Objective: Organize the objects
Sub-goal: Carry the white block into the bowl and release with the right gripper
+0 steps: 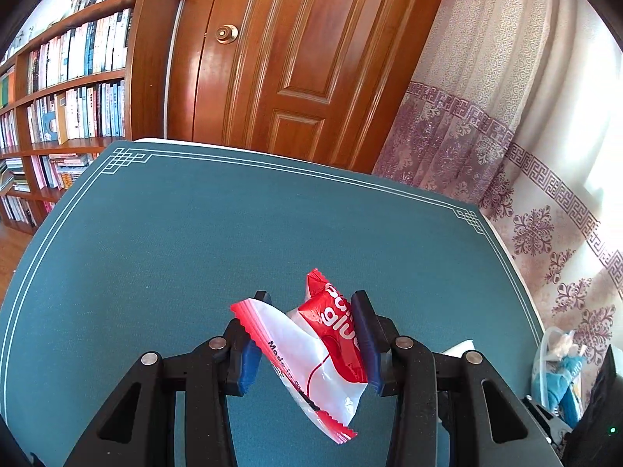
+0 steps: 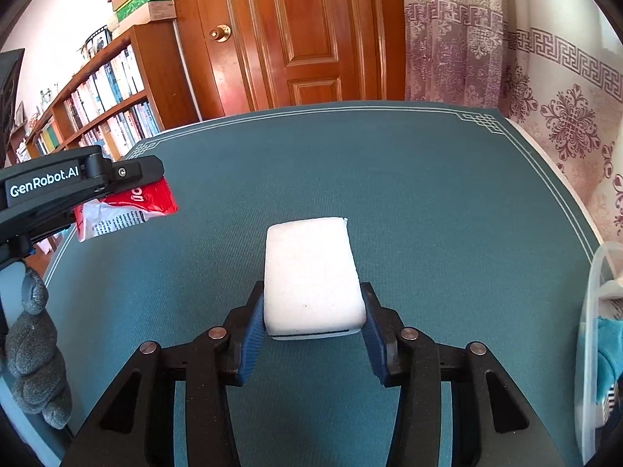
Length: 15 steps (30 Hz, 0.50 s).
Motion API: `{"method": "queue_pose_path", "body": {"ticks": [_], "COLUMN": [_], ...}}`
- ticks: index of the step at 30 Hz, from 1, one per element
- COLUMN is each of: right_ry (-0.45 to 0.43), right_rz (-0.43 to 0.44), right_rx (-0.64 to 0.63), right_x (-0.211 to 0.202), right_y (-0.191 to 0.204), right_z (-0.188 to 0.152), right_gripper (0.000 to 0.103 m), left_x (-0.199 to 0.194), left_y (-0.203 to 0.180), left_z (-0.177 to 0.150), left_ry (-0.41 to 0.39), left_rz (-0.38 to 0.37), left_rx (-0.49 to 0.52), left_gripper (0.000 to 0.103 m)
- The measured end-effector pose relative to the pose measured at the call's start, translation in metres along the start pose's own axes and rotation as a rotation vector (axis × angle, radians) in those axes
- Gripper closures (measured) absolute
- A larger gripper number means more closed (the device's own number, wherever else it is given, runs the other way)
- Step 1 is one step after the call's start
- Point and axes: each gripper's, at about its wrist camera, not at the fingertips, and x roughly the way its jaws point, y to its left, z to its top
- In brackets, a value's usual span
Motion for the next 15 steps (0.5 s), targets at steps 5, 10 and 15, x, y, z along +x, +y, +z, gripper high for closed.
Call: {"method": "queue_pose_path", "body": {"ticks": [5, 10, 15], "right_ry": [-0.047, -0.090, -0.125], "right_rz": [-0.037, -0.084, -0.157], "right_rx": [0.034, 0.077, 0.123], "right_x": [-0.035, -0.068, -0.101], "right_y": [-0.018, -0.040, -0.070], "right_z": [-0.004, -0.008, -0.017], "right_gripper": [0.056, 0.056, 0.056], "left_x": [-0.004, -0.011, -0.017], "left_y": [-0.023, -0.046, -0.066], "left_z": [-0.007, -0.014, -0.022], "left_ry": [0.003, 0.003, 0.005], "left_rz": [-0.044, -0.087, -0.128], "left_rx": [0.048, 0.097, 0.143], "left_gripper": [0.058, 0.058, 0.058]}}
